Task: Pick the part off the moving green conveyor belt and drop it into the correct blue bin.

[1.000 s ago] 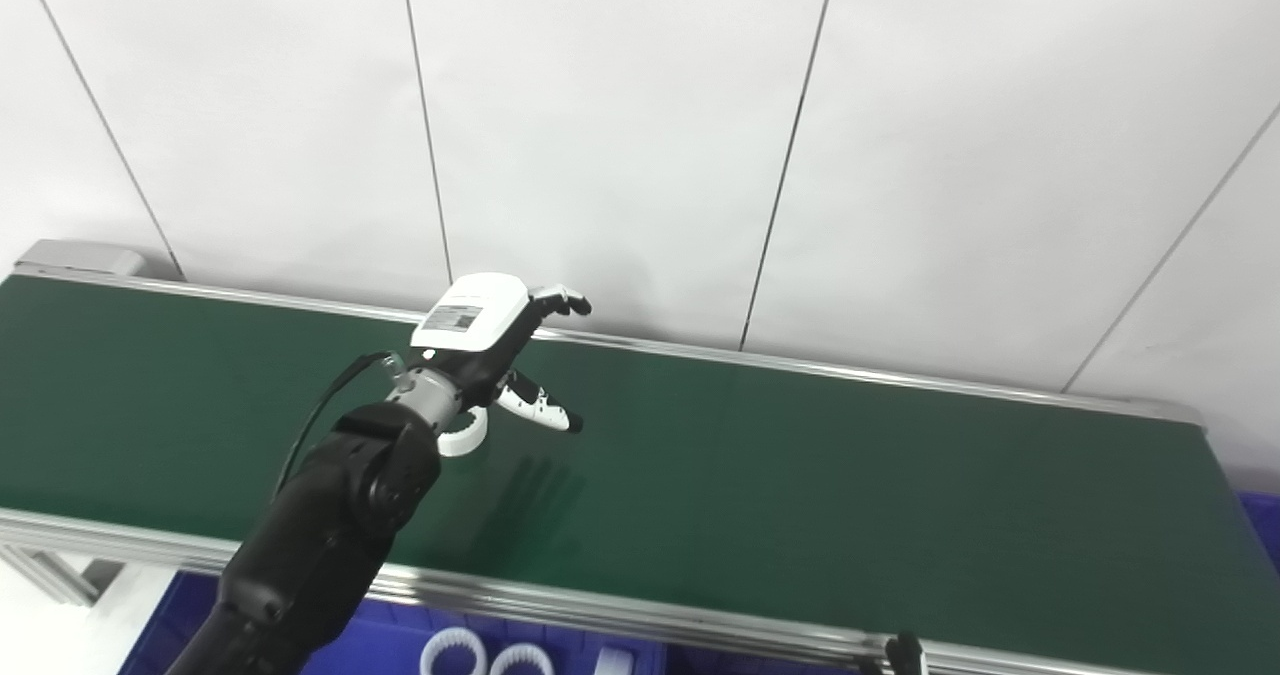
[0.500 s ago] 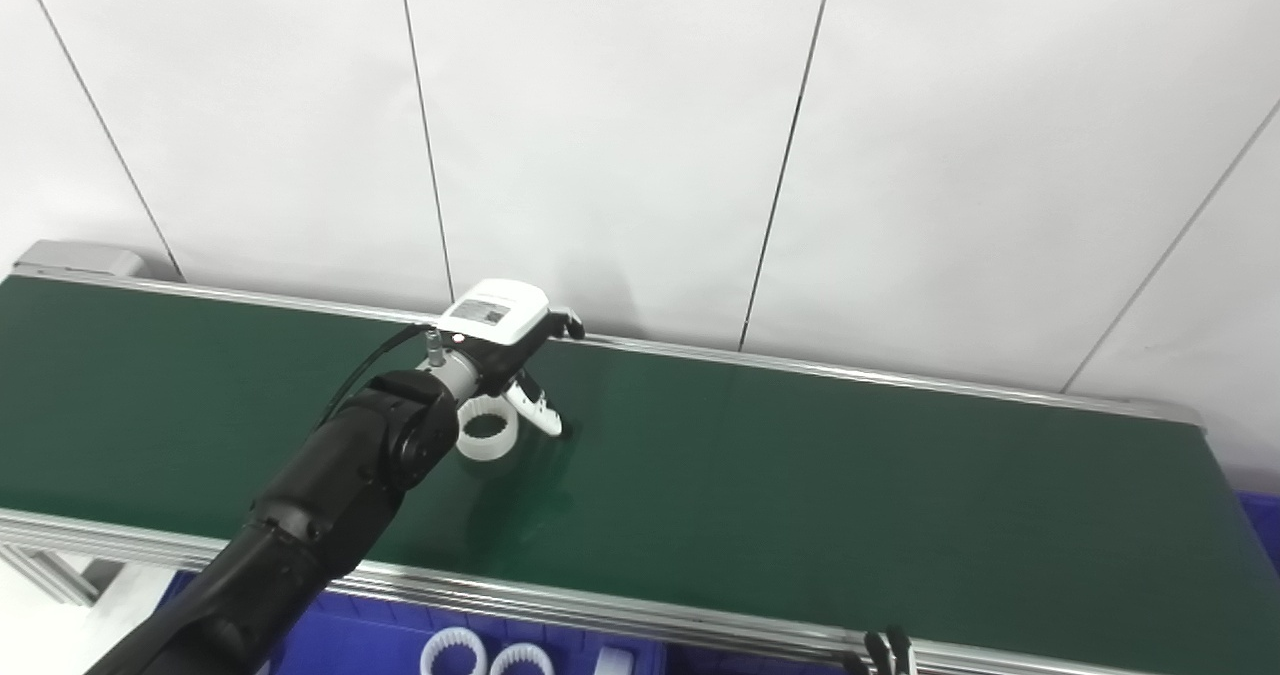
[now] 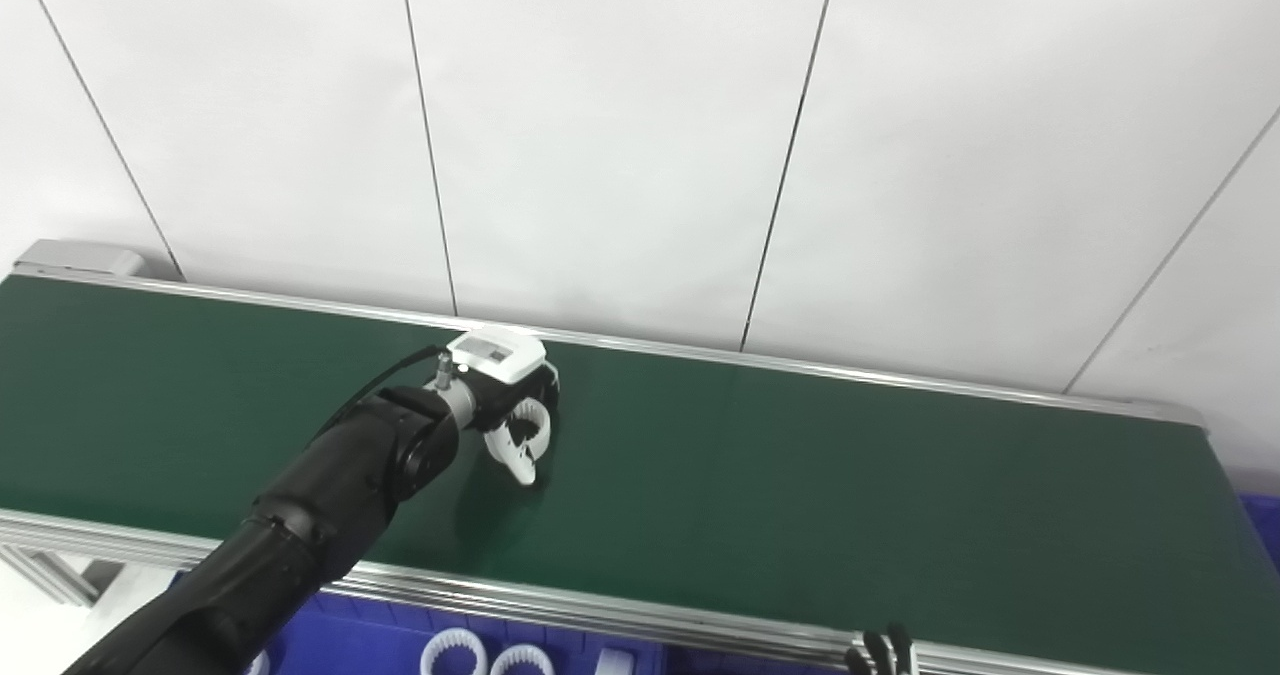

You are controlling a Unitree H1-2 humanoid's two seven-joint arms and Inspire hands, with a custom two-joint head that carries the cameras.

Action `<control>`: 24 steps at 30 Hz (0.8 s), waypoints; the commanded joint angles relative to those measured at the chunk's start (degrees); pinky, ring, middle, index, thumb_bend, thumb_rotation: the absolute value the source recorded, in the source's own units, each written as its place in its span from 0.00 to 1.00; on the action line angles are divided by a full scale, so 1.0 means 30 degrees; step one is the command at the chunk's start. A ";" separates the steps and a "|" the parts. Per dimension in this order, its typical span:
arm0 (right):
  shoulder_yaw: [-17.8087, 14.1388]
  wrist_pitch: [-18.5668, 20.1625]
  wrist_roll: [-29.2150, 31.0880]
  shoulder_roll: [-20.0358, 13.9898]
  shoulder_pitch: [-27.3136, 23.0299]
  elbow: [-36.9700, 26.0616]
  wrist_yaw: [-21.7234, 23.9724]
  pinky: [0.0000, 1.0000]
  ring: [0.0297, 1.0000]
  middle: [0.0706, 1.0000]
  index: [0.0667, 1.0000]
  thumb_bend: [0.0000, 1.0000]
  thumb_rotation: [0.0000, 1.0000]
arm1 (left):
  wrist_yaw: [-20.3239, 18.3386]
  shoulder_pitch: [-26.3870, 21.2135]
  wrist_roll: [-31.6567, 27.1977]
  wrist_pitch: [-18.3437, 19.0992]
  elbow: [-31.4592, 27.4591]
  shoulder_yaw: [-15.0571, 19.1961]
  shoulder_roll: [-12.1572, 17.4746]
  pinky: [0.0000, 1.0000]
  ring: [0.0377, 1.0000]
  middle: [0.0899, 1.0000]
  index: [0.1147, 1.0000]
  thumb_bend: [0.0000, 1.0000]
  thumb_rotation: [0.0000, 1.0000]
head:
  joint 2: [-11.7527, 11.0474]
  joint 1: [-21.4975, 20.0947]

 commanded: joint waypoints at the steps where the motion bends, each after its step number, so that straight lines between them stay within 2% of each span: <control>1: 0.0176 0.0041 0.0019 0.0455 0.0308 -0.0848 0.0087 0.90 0.92 0.95 1.00 0.75 1.00 | 0.0620 -0.1063 0.0512 0.0265 0.0213 -0.0102 0.0136 0.77 0.76 0.70 0.65 0.88 0.33 | -0.0021 0.0007; 2: 0.0198 0.0068 0.0016 0.0456 0.0355 -0.0900 0.0090 0.90 0.92 0.94 1.00 0.75 1.00 | 0.1337 -0.1011 0.0755 0.0299 0.0491 -0.0235 0.0073 0.76 0.75 0.69 0.64 0.88 0.32 | 0.0002 -0.0018; 5: 0.0257 0.0171 0.0074 0.0461 0.0472 -0.1042 0.0119 0.90 0.92 0.94 1.00 0.76 1.00 | 0.4968 -0.0742 0.1688 0.0344 0.1702 -0.0582 -0.0244 0.69 0.68 0.64 0.61 0.87 0.26 | 0.0016 -0.0075; 6: 0.0283 0.0168 0.0111 0.0459 0.0509 -0.1085 0.0143 0.90 0.92 0.94 1.00 0.76 1.00 | 0.6156 -0.0709 0.1779 0.0279 0.2266 -0.0641 -0.0394 0.68 0.67 0.62 0.60 0.84 0.23 | 0.0059 -0.0111; 8: 0.0327 0.0220 0.0193 0.0472 0.0583 -0.1187 0.0169 0.90 0.92 0.94 1.00 0.76 1.00 | 0.7613 -0.0818 0.1637 0.0101 0.3545 -0.0795 -0.0732 0.68 0.65 0.59 0.59 0.74 0.21 | 0.0100 -0.0135; 9: 0.0357 0.0273 0.0198 0.0490 0.0635 -0.1261 0.0161 0.89 0.92 0.94 1.00 0.76 1.00 | 0.7847 -0.0927 0.1484 -0.0012 0.4105 -0.0901 -0.0890 0.69 0.65 0.59 0.59 0.73 0.21 | 0.0171 -0.0179; 10: 0.0381 0.0317 0.0190 0.0490 0.0668 -0.1314 0.0161 0.89 0.91 0.94 1.00 0.76 1.00 | 0.7951 -0.1053 0.1307 -0.0139 0.4656 -0.0984 -0.1069 0.69 0.64 0.57 0.50 0.60 0.13 | 0.0171 -0.0179; 12: 0.0460 0.0374 0.0166 0.0499 0.0760 -0.1440 0.0173 0.89 0.91 0.93 0.99 0.76 1.00 | 0.8099 -0.1200 0.0919 -0.0487 0.5372 -0.1024 -0.1298 0.68 0.61 0.51 0.45 0.54 0.09 | 0.0266 -0.0242; 13: 0.0486 0.0422 0.0185 0.0519 0.0807 -0.1504 0.0165 0.89 0.91 0.93 0.99 0.77 1.00 | 0.8250 -0.1297 0.0725 -0.0727 0.5905 -0.1082 -0.1456 0.68 0.59 0.50 0.44 0.53 0.08 | 0.0309 -0.0279; 14: 0.0504 0.0478 0.0230 0.0547 0.0854 -0.1576 0.0153 0.89 0.91 0.93 0.99 0.78 1.00 | 0.8008 -0.1399 0.0491 -0.0859 0.6318 -0.1140 -0.1624 0.65 0.51 0.45 0.43 0.52 0.07 | 0.0355 -0.0291; 15: 0.0523 0.0520 0.0257 0.0571 0.0901 -0.1645 0.0141 0.88 0.91 0.93 0.99 0.78 1.00 | 0.7714 -0.1468 0.0304 -0.0941 0.6545 -0.1188 -0.1740 0.66 0.48 0.43 0.43 0.52 0.07 | 0.0407 -0.0270; 17: 0.0555 0.0568 0.0278 0.0581 0.0955 -0.1727 0.0131 0.88 0.90 0.92 0.99 0.78 1.00 | 0.7326 -0.1572 0.0004 -0.1062 0.6787 -0.1313 -0.1903 0.66 0.45 0.39 0.47 0.51 0.01 | 0.0423 -0.0233; 24: 0.0667 0.0534 0.0430 0.0608 0.0994 -0.1777 0.0161 0.86 0.88 0.92 1.00 0.77 1.00 | 0.6284 -0.1557 -0.1443 -0.1303 0.6210 -0.0934 -0.2115 0.61 0.46 0.39 0.47 0.51 0.00 | 0.0513 -0.0401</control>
